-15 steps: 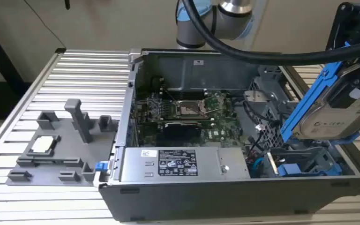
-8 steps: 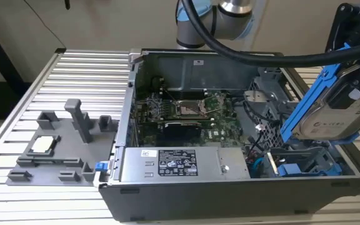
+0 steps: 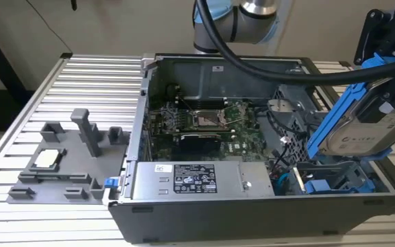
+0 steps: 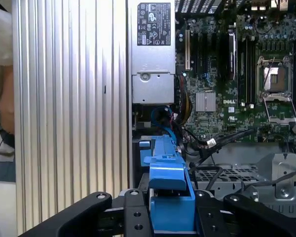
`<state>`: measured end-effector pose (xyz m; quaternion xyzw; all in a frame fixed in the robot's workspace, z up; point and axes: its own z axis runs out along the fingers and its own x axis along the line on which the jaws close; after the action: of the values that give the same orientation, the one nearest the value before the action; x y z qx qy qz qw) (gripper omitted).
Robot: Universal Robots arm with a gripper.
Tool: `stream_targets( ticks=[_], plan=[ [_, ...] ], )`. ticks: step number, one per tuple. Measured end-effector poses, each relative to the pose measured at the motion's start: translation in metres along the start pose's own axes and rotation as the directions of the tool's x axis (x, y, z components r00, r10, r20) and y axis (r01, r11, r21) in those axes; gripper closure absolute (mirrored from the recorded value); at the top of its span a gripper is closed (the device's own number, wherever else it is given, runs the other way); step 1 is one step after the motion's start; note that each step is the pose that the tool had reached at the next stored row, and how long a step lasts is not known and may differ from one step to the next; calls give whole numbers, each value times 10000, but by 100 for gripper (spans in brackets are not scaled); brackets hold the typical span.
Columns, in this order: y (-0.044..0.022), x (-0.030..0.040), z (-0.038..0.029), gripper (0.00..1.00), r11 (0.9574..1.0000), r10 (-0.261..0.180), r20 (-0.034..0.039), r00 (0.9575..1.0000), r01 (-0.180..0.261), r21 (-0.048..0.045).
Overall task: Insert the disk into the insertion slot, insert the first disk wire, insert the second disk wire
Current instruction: 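Insert the disk into the insertion slot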
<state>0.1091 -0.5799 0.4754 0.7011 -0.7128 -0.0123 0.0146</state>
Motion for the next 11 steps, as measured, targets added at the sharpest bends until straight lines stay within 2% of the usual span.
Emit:
stream_targets(
  ticks=[11],
  plan=[
    [-5,0,99,67,10000,-15,0,10000,15,24]
  ],
)
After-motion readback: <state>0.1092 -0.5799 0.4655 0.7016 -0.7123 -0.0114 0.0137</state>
